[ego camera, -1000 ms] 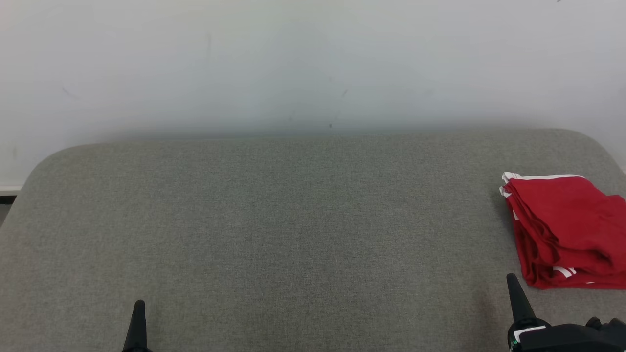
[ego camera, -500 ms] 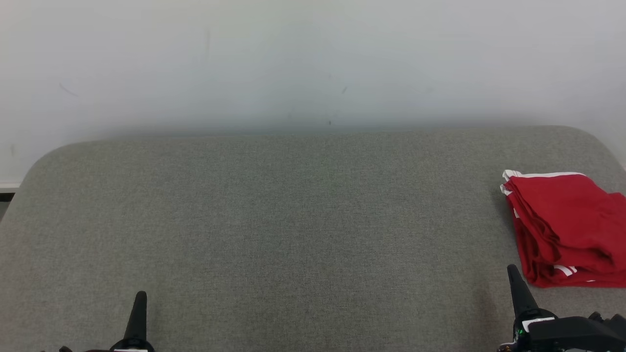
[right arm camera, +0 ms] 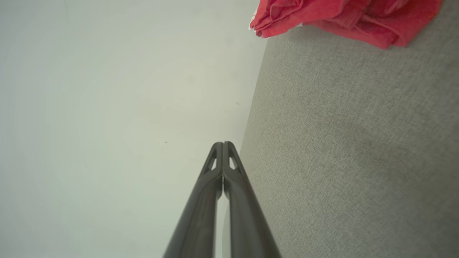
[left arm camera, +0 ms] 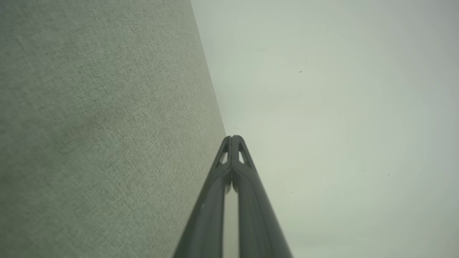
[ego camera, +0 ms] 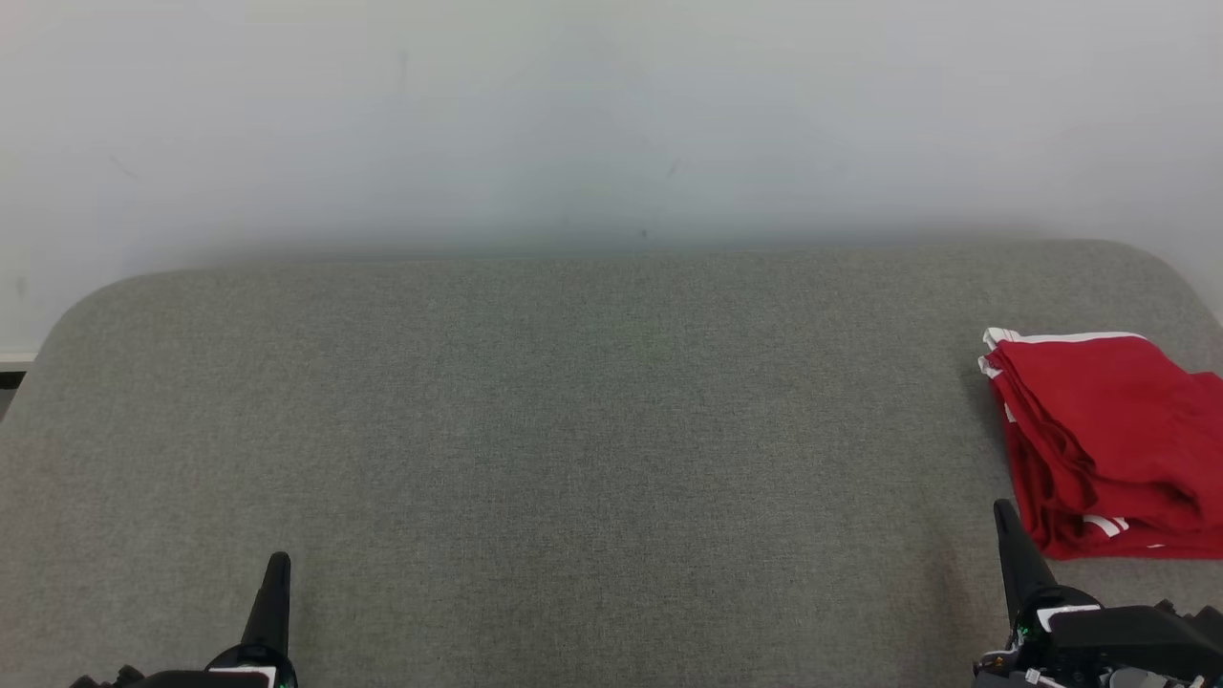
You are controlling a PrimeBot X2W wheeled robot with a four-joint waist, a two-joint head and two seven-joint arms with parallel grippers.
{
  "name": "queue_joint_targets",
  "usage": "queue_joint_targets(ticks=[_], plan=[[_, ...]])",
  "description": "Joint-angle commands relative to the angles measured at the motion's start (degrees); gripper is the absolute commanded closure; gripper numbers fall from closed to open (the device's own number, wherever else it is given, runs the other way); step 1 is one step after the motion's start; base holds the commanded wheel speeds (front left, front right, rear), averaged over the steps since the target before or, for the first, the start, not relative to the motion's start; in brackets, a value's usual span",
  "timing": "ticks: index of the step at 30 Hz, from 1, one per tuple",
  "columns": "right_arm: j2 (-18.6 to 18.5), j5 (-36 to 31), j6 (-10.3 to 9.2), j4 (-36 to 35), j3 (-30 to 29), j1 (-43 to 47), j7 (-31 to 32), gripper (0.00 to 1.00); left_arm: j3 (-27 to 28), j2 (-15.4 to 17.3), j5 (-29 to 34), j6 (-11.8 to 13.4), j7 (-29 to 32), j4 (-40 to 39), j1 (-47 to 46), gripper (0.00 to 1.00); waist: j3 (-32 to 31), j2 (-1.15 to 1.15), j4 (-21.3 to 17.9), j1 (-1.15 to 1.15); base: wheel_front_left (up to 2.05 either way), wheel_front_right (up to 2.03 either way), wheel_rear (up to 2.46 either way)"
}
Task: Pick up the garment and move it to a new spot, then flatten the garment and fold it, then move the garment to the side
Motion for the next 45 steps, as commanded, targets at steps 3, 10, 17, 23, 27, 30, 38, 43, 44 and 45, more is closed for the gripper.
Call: queue_joint_targets(ticks=[3,10,17,23,27,30,38,43,44,45], plan=[[0.1,2.2,-0.10,-0.4,-0.3,-0.7,0.6,1.00,0.2,0.3,-2.3,-0.5,0.7,-0.2,-1.4,1.00,0.1,0.00,0.0,0.00,0.00,0.00,0.00],[0.1,4.8,-0.10,-0.6,-0.6,-1.3,1.4,1.00,0.3,0.3,-5.2,-0.5,1.3,-0.2,-1.9,1.00,0.4,0.00,0.0,0.00,0.00,0.00,0.00],[0.2,7.4,-0.11,-0.8,-0.8,-1.5,2.0,1.00,0.3,0.3,-7.9,-0.4,2.2,-0.1,-2.5,1.00,0.6,0.00,-0.1,0.00,0.00,0.00,0.00],[0.2,9.7,-0.12,-1.0,-1.1,-1.9,2.6,1.00,0.4,0.3,-10.0,-0.4,2.7,-0.1,-2.8,1.00,0.8,0.00,-0.1,0.00,0.00,0.00,0.00],[0.2,9.6,-0.12,-1.0,-1.1,-2.0,2.6,1.00,0.4,0.4,-10.1,-0.4,2.7,-0.1,-2.9,1.00,0.9,0.00,-0.1,0.00,0.00,0.00,0.00],[0.2,9.6,-0.12,-1.0,-1.1,-1.9,2.6,1.00,0.4,0.3,-10.1,-0.4,2.7,-0.1,-2.9,1.00,0.9,0.00,-0.1,0.00,0.00,0.00,0.00],[0.2,9.6,-0.12,-1.0,-1.1,-1.9,2.6,1.00,0.4,0.3,-10.1,-0.4,2.7,-0.1,-2.9,1.00,0.9,0.00,-0.1,0.00,0.00,0.00,0.00],[0.2,9.6,-0.12,-1.0,-1.1,-1.9,2.6,1.00,0.4,0.3,-10.1,-0.4,2.7,-0.1,-2.9,1.00,0.9,0.00,-0.1,0.00,0.00,0.00,0.00],[0.2,9.6,-0.12,-1.0,-1.1,-1.9,2.6,1.00,0.4,0.3,-10.1,-0.4,2.7,-0.1,-2.9,1.00,0.9,0.00,-0.1,0.00,0.00,0.00,0.00],[0.2,9.6,-0.12,-1.0,-1.0,-1.9,2.6,1.00,0.4,0.3,-10.1,-0.4,2.7,-0.1,-2.9,1.00,0.9,0.00,-0.1,0.00,0.00,0.00,0.00]])
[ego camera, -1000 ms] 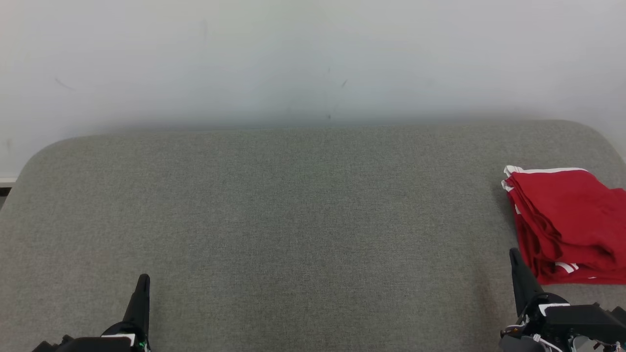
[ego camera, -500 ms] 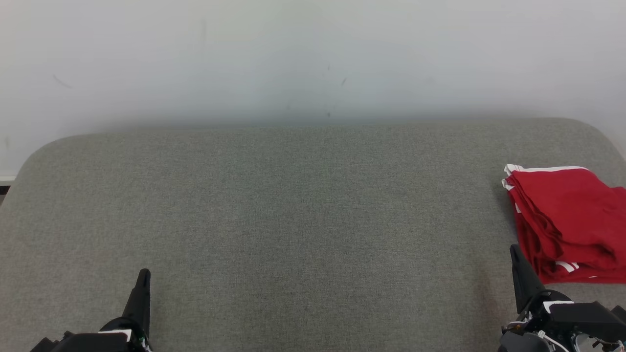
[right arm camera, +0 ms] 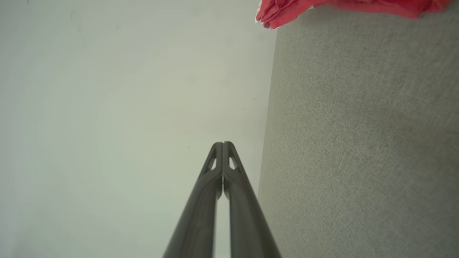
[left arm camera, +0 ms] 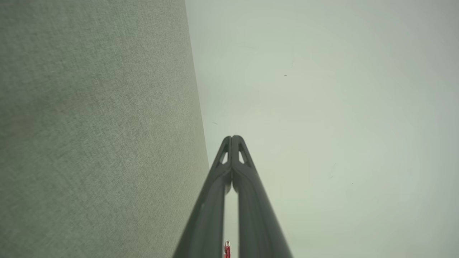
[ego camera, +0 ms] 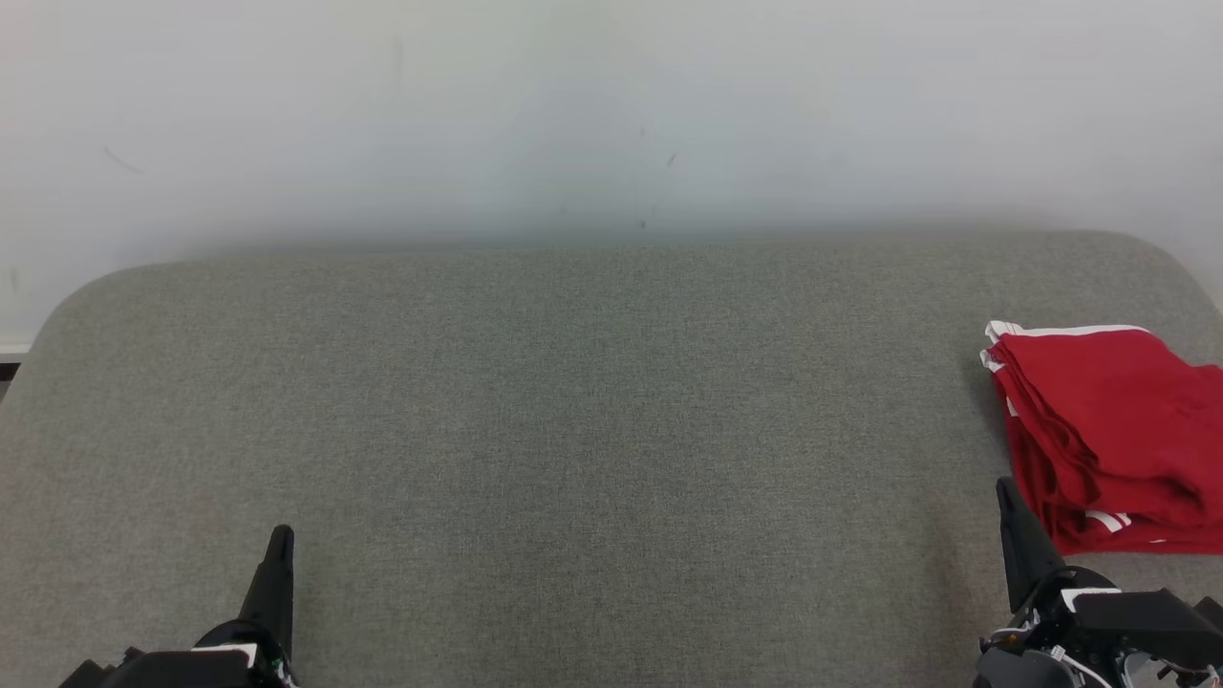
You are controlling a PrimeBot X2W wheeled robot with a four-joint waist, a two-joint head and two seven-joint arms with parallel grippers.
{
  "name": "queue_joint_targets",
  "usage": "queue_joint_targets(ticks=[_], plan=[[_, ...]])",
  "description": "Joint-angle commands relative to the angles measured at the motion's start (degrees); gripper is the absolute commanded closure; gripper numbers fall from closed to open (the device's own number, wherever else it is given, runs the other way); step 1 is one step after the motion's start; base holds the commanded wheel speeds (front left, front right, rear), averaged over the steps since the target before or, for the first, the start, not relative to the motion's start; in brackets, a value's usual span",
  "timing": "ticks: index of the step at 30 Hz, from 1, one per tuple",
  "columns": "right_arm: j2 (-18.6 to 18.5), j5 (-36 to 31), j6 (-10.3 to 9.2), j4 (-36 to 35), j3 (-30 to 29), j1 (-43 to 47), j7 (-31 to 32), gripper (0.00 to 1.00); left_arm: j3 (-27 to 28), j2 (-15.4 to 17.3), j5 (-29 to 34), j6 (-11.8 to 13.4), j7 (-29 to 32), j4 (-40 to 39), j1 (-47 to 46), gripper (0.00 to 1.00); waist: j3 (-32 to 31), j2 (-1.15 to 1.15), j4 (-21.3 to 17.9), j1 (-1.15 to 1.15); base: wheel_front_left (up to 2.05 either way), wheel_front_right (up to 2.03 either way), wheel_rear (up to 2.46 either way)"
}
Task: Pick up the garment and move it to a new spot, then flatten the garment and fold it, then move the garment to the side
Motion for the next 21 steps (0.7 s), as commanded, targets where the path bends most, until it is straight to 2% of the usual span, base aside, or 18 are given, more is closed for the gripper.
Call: queue_joint_targets(ticks=[1,21], plan=[[0.1,0.1,-0.12,-0.1,-0.1,-0.4,0.2,1.00,0.2,0.3,-0.3,-0.2,0.0,-0.1,-0.7,1.00,0.0,0.00,0.0,0.00,0.00,0.00,0.00],[0.1,0.1,-0.12,-0.1,-0.1,-0.4,0.2,1.00,0.2,0.3,-0.3,-0.2,0.0,-0.1,-0.7,1.00,0.0,0.00,0.0,0.00,0.00,0.00,0.00]])
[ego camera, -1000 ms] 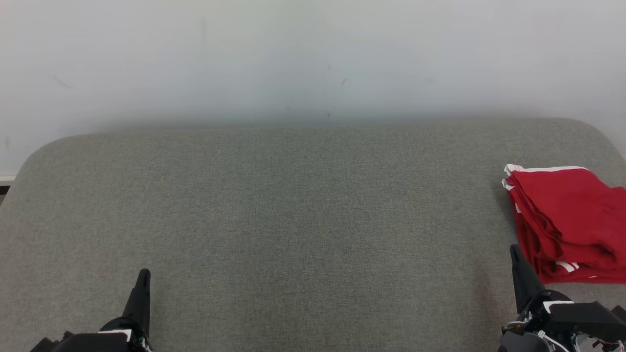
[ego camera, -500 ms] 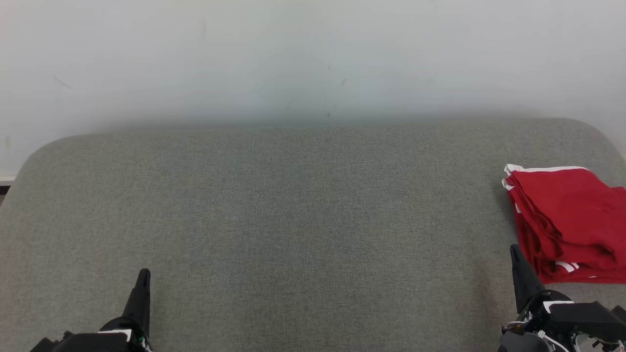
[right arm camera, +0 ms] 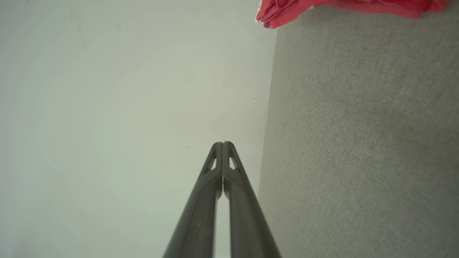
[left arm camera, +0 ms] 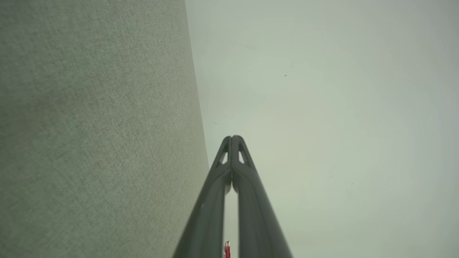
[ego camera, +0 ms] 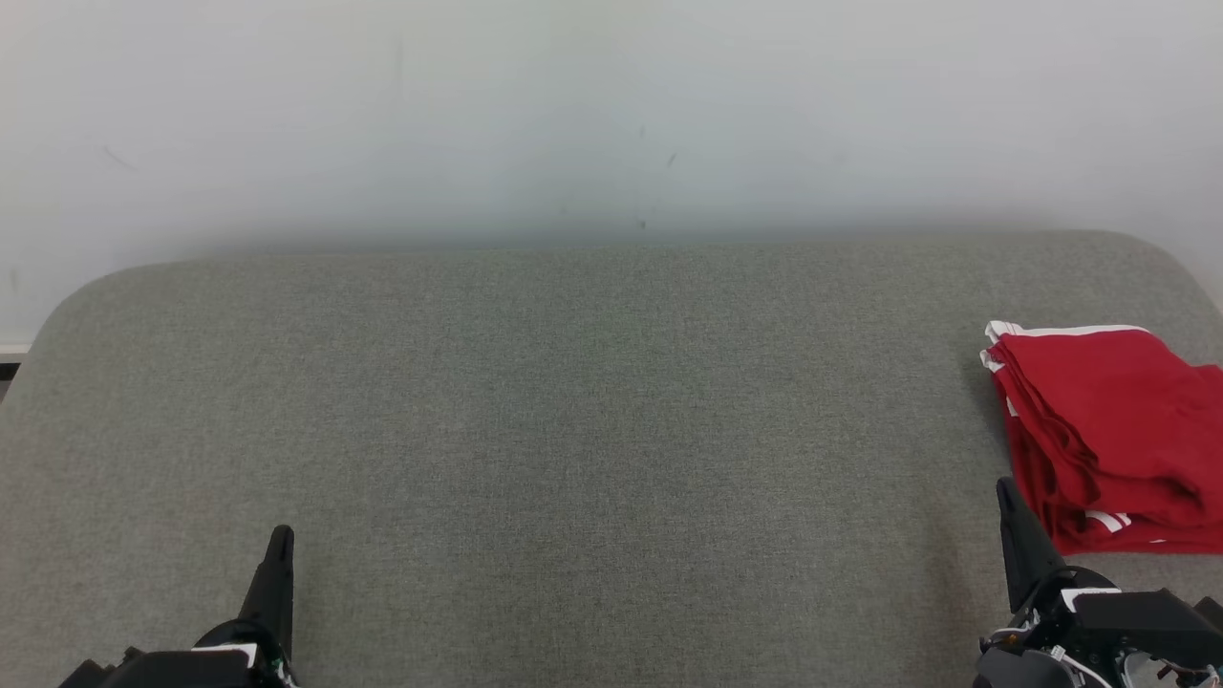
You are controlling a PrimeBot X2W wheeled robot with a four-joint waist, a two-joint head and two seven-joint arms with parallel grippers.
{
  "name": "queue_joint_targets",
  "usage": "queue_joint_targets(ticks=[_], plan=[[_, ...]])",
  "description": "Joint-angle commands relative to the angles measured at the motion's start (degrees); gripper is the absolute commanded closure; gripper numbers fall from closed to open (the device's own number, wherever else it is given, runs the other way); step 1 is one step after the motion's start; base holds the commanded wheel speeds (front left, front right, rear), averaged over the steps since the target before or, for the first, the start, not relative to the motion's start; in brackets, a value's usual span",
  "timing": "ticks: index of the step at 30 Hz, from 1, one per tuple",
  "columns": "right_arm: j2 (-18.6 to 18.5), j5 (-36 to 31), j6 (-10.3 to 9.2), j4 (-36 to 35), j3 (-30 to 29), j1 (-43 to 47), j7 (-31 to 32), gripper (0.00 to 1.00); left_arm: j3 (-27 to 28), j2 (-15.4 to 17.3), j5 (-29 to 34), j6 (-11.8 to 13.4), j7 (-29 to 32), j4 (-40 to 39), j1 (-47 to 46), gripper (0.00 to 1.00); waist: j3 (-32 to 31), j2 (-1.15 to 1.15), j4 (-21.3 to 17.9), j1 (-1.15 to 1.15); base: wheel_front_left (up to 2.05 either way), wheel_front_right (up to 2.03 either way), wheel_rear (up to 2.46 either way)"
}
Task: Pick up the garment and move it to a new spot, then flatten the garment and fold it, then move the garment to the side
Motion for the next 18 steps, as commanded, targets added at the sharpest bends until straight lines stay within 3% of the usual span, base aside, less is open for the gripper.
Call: queue_joint_targets(ticks=[1,18], plan=[[0.1,0.1,-0.12,-0.1,-0.1,-0.4,0.2,1.00,0.2,0.3,-0.3,-0.2,0.0,-0.1,-0.7,1.00,0.0,0.00,0.0,0.00,0.00,0.00,0.00],[0.1,0.1,-0.12,-0.1,-0.1,-0.4,0.2,1.00,0.2,0.3,-0.3,-0.2,0.0,-0.1,-0.6,1.00,0.0,0.00,0.0,0.00,0.00,0.00,0.00]])
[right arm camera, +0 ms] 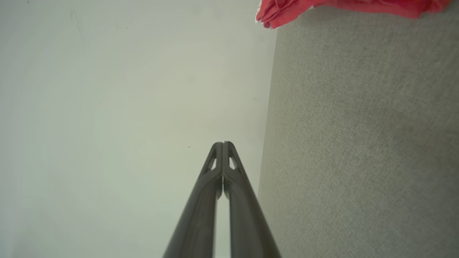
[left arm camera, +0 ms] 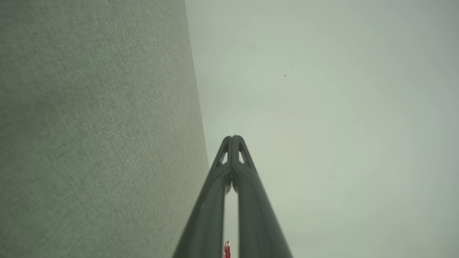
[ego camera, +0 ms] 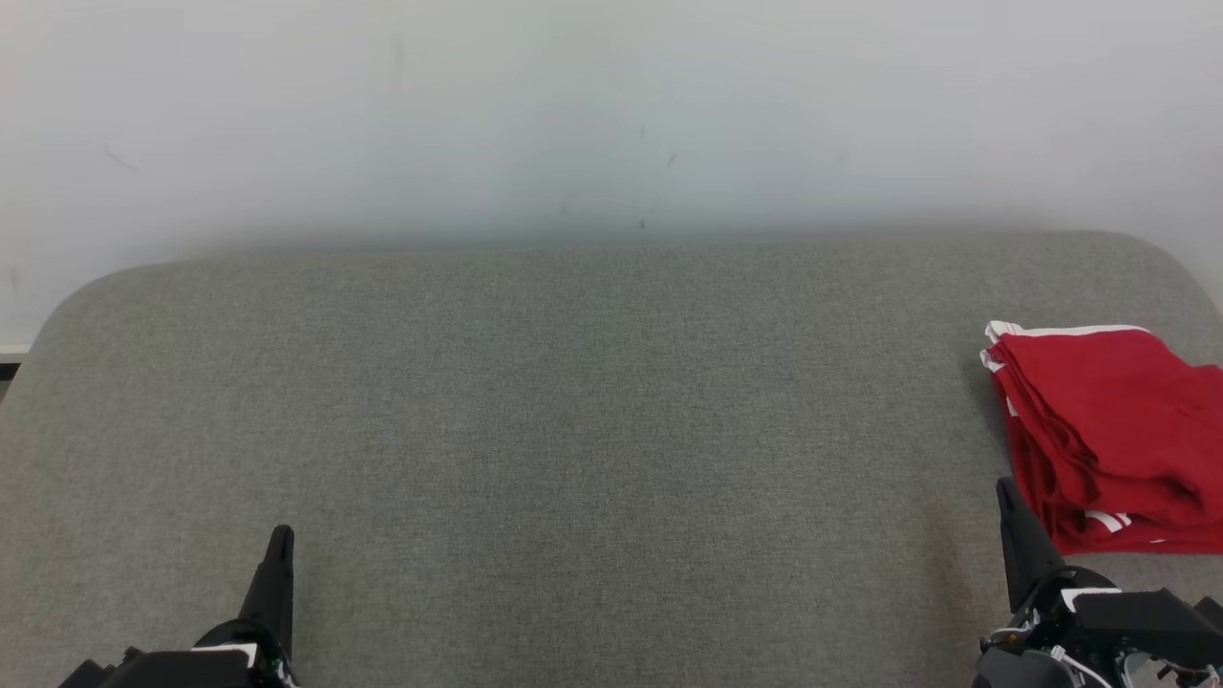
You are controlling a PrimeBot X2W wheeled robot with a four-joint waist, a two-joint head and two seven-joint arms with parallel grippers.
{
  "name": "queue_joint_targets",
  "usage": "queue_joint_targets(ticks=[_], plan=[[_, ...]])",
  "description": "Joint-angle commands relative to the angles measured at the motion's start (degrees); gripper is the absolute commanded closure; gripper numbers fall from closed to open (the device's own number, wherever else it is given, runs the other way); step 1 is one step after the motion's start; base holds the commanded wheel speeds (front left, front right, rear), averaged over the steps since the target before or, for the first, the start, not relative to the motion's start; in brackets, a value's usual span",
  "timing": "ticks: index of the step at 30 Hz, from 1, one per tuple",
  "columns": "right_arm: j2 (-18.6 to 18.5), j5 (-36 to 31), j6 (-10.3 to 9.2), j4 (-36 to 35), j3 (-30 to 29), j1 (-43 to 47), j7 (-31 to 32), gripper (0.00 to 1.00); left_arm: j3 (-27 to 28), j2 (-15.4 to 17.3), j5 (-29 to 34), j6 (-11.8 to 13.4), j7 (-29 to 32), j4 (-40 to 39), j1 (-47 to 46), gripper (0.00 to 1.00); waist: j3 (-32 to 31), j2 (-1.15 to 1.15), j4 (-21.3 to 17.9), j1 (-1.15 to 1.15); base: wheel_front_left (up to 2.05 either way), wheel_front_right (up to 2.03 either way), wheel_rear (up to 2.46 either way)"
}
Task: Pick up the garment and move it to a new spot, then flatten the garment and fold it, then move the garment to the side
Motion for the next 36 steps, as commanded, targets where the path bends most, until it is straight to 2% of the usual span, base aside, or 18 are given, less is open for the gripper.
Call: queue_joint_targets(ticks=[1,36], plan=[[0.1,0.1,-0.12,-0.1,-0.1,-0.4,0.2,1.00,0.2,0.3,-0.3,-0.2,0.0,-0.1,-0.6,1.00,0.0,0.00,0.0,0.00,0.00,0.00,0.00],[0.1,0.1,-0.12,-0.1,-0.1,-0.4,0.1,1.00,0.2,0.3,-0.3,-0.2,0.0,-0.1,-0.6,1.00,0.0,0.00,0.0,0.00,0.00,0.00,0.00]])
